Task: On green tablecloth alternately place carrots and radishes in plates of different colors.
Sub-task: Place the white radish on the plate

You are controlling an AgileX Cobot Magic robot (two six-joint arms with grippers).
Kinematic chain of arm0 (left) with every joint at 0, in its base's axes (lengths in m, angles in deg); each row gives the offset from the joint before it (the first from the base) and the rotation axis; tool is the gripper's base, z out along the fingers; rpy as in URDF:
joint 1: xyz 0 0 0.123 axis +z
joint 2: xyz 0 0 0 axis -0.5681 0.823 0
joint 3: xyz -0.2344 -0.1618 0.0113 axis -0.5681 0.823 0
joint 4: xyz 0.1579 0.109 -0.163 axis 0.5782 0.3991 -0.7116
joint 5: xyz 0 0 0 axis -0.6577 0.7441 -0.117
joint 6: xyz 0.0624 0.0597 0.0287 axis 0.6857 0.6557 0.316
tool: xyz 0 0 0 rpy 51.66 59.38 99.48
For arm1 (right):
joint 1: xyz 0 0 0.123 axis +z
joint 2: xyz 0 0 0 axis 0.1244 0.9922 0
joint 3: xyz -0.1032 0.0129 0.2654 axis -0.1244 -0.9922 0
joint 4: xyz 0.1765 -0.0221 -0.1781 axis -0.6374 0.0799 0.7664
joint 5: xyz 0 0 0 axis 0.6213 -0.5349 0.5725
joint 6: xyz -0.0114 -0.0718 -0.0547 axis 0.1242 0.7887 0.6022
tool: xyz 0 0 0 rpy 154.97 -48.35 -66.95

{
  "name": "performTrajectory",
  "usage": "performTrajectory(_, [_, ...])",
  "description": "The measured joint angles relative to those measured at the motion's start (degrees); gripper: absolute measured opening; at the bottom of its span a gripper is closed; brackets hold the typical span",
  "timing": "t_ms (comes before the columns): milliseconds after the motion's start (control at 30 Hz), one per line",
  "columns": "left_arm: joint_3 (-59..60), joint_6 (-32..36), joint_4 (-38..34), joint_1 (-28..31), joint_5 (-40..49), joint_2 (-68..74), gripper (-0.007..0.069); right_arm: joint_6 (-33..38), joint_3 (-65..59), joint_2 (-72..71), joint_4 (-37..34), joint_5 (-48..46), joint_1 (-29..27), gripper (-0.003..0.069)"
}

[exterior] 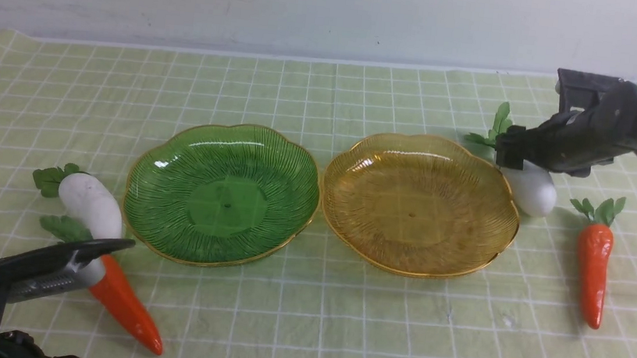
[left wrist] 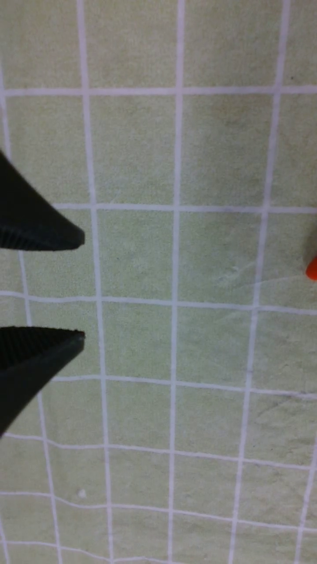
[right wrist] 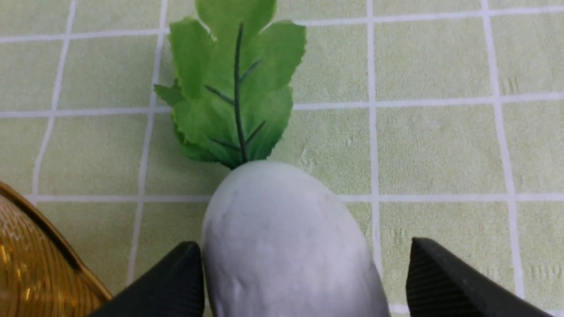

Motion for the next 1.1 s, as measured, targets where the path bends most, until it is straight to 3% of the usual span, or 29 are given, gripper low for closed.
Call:
performTrajectory(200, [0.0,-0.2,0.0,0.0,0.0,0.0,0.0227,-0.1,0.2,0.1,0.8,-1.6,0.0,0.0453])
performTrajectory(600, [0.0,0.3,0.1,0.0,-0.1,0.0,0.0227,-0.1,7.9,-7.6,4.1,-19.4,-1.9,0.0453])
performTrajectory(800, [0.0,0.3,0.2,0.0,-2.0,0.0,0.0227,7.1,10.3,-9.7,-4.2,-28.0,2.5,0.0453])
performTrajectory(1033, [0.0,0.3,0.2,0.0,-3.1,0.0,0.0227,10.9,10.2,-3.9,-5.3,-29.2,9.9,0.0453])
performTrajectory(1100, [0.0,0.1,0.2,0.0,-3.9,0.0,0.0227,10.4,10.2,-2.7,-5.1,-29.3,10.8,0.05])
